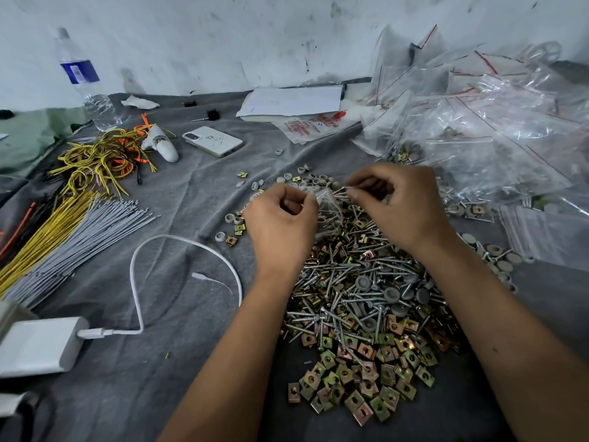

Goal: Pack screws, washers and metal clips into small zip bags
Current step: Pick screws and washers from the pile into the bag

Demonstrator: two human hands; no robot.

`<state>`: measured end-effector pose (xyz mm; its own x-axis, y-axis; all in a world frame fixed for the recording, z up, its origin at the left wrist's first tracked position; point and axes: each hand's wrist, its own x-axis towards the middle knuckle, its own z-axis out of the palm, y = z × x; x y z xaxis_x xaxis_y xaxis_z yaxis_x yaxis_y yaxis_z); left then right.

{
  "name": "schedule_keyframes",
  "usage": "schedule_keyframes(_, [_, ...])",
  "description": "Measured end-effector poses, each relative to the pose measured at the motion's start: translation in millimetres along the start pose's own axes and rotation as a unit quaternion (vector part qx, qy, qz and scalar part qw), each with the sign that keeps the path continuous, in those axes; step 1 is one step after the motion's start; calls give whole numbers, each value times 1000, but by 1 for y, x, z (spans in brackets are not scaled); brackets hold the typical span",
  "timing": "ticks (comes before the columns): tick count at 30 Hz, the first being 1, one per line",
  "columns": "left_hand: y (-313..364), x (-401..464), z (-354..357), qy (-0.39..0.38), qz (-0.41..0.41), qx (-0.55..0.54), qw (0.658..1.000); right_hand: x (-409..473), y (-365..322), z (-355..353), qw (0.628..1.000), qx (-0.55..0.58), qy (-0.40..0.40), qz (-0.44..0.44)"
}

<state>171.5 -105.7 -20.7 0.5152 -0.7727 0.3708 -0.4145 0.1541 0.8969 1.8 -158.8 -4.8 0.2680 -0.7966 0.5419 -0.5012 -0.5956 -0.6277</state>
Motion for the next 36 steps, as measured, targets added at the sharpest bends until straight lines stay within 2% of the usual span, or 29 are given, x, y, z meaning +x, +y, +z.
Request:
schedule_keyframes(2, [0, 0, 0, 5, -2, -3, 1000, 2, 8, -4, 998, -56, -7, 25])
schedule_keyframes(5, [0, 0, 0, 14, -5, -7, 1000, 2, 16, -4, 978, -168, -111, 48])
schedule_keyframes(7, [-1, 1, 0, 16, -8, -10, 1000, 3, 16, -2, 967, -194, -155, 49])
schedule_keyframes(9, [-1, 1, 0, 17, -10, -13, 1000, 4, 15, -1, 964, -202, -166, 41])
schedule_keyframes(18, [-2, 2, 0, 14, -11, -14, 1000, 4, 16, -3, 968, -181, -165, 46])
schedule_keyframes(22, [-2, 2, 0, 17, -8, -11, 1000, 3, 17, -2, 974, -188, -123, 31])
schedule_keyframes(26, [-2, 2, 0, 13, -11, -11, 1000, 3, 5, -3, 996, -70, -37, -49])
schedule_keyframes(28, [-2, 2, 0, 10, -11, -10, 1000, 0, -5, 0, 994, -26, -34, -101])
schedule_keyframes(30, [-2, 2, 1, 14, -8, -5, 1000, -3, -11, 6, 990, -30, -49, -126])
schedule_keyframes(33, [-3, 3, 1, 18, -8, -1, 1000, -4, -13, 11, 988, -51, -68, -128])
schedule_keyframes(36, [-3, 3, 1, 18, -7, 0, 1000, -2, -9, 9, 992, -42, -44, -107])
